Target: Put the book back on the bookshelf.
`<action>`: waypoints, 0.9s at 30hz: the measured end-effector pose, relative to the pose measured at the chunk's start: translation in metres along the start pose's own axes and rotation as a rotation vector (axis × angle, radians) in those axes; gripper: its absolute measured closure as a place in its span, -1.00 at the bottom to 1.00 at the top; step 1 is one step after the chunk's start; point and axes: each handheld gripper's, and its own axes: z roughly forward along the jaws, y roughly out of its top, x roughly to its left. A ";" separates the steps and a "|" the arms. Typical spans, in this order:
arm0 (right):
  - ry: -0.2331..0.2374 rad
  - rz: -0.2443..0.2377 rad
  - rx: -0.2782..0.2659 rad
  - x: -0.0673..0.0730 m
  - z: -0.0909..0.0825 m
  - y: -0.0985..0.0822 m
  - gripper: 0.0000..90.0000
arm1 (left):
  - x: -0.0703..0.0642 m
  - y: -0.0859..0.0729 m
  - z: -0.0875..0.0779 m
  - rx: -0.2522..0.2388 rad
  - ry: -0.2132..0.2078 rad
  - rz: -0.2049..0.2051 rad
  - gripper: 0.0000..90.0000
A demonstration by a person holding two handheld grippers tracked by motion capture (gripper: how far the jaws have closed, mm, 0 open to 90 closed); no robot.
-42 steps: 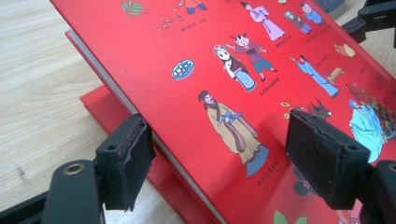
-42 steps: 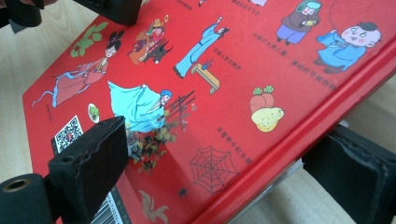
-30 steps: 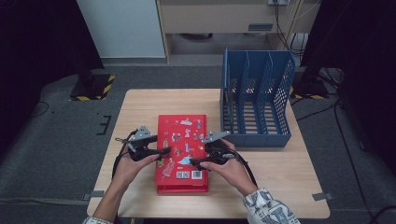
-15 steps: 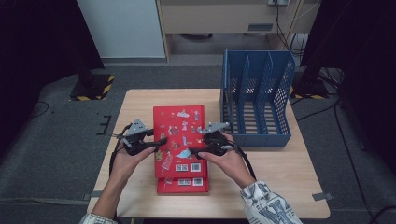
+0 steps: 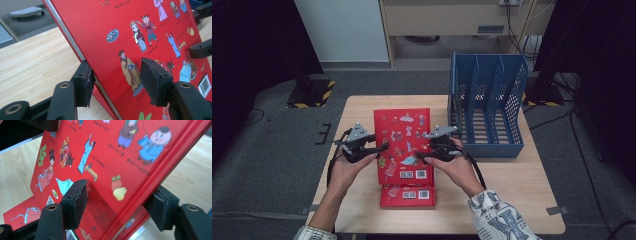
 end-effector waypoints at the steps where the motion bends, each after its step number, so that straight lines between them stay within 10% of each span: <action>1: -0.003 0.002 -0.003 0.000 0.000 0.001 -0.16 | 0.000 0.001 0.000 -0.001 0.003 -0.001 0.02; 27: -0.123 -0.021 -0.040 -0.008 -0.006 0.031 0.12 | 0.011 0.024 -0.001 -0.051 0.080 -0.010 0.29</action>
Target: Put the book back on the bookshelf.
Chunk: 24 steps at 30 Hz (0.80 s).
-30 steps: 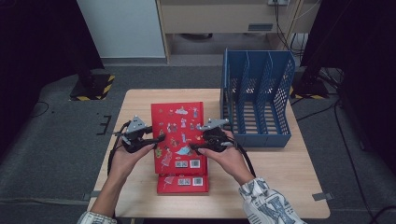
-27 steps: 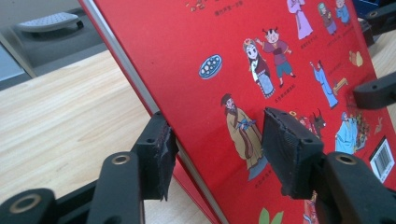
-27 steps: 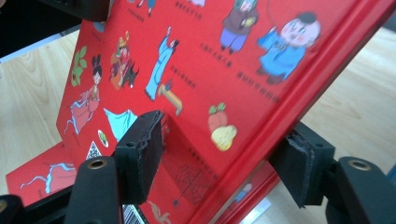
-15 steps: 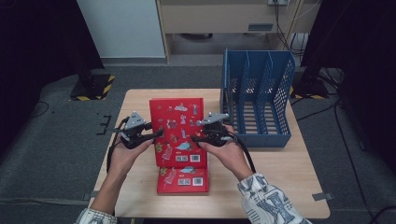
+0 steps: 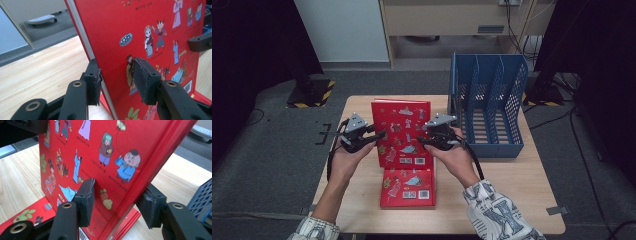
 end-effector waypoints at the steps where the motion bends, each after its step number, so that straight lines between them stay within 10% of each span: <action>1: -0.011 -0.007 -0.005 0.000 0.000 0.001 0.12 | 0.000 0.000 0.000 -0.002 -0.001 -0.005 0.29; 24: 0.080 -0.037 -0.055 0.023 -0.030 -0.004 0.19 | -0.012 -0.023 -0.021 -0.007 -0.022 -0.008 0.19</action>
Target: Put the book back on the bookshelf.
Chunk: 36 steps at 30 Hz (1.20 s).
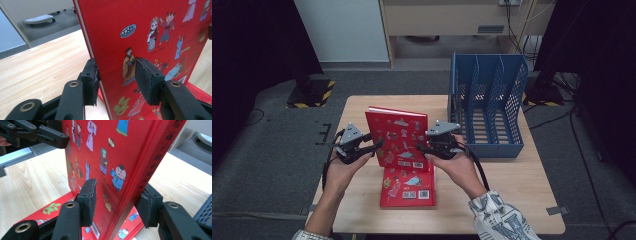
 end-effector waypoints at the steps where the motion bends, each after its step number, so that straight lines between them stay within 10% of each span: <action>1: 0.004 -0.006 0.001 0.000 -0.001 0.000 0.19 | 0.000 0.000 0.000 0.001 0.001 0.002 0.18; 36: 0.141 -0.023 -0.026 0.025 -0.005 0.003 0.42 | 0.003 -0.015 0.006 0.018 -0.009 -0.017 -0.05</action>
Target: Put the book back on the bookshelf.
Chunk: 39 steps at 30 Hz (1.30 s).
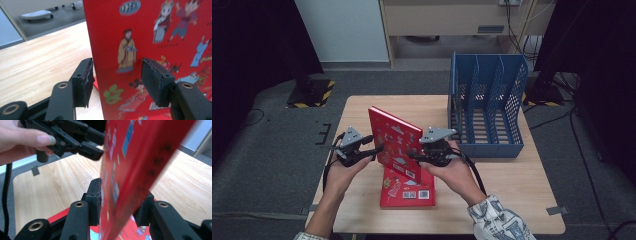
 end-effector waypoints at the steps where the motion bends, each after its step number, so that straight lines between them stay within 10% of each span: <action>1: -0.002 -0.003 -0.002 0.001 0.000 0.000 0.47 | 0.000 -0.001 0.000 -0.003 -0.004 -0.006 -0.05; 39: 0.030 -0.010 -0.037 0.013 0.010 0.016 0.31 | -0.030 -0.047 0.011 0.055 -0.055 -0.049 -0.20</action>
